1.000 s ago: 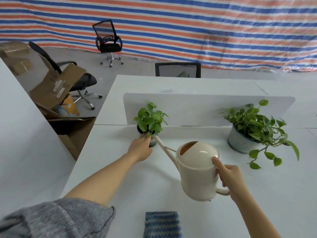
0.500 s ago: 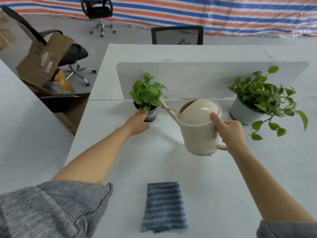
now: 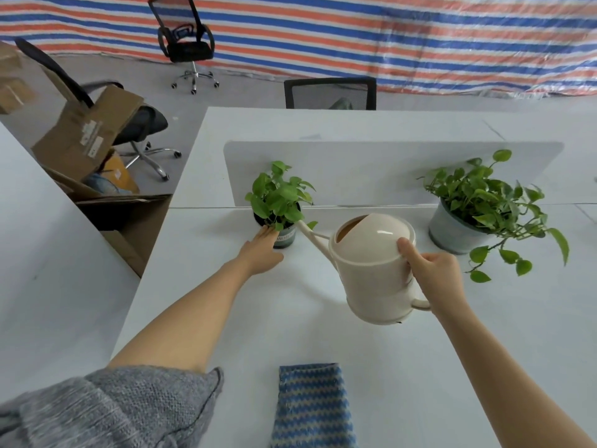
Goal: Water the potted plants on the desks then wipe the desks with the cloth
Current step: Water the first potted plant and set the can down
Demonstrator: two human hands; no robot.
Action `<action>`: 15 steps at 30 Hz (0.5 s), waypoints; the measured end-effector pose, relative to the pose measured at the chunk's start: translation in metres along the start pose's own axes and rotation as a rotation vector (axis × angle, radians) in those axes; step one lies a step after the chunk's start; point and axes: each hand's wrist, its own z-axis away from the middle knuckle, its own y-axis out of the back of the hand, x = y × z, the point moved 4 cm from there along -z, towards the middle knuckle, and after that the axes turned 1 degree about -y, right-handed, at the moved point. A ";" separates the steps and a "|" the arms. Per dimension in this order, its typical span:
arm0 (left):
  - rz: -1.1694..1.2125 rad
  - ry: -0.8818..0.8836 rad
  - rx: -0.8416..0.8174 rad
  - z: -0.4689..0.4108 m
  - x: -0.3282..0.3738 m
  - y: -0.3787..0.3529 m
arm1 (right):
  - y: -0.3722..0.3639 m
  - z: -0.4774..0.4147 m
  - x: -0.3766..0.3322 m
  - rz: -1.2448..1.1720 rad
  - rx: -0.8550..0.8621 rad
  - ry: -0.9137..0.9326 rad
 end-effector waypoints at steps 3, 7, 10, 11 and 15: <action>-0.004 0.007 -0.002 -0.002 0.002 0.000 | 0.002 0.000 0.003 0.001 0.040 -0.015; -0.028 0.020 -0.009 -0.003 0.003 0.001 | 0.010 0.001 0.017 -0.029 0.084 -0.039; -0.052 0.026 -0.010 -0.002 0.005 0.000 | 0.022 0.002 0.032 -0.034 0.118 -0.072; -0.063 0.029 -0.012 -0.001 0.006 0.000 | 0.025 0.003 0.037 -0.027 0.126 -0.085; -0.098 0.031 -0.031 -0.003 0.004 0.002 | 0.034 0.011 0.061 -0.049 0.166 -0.114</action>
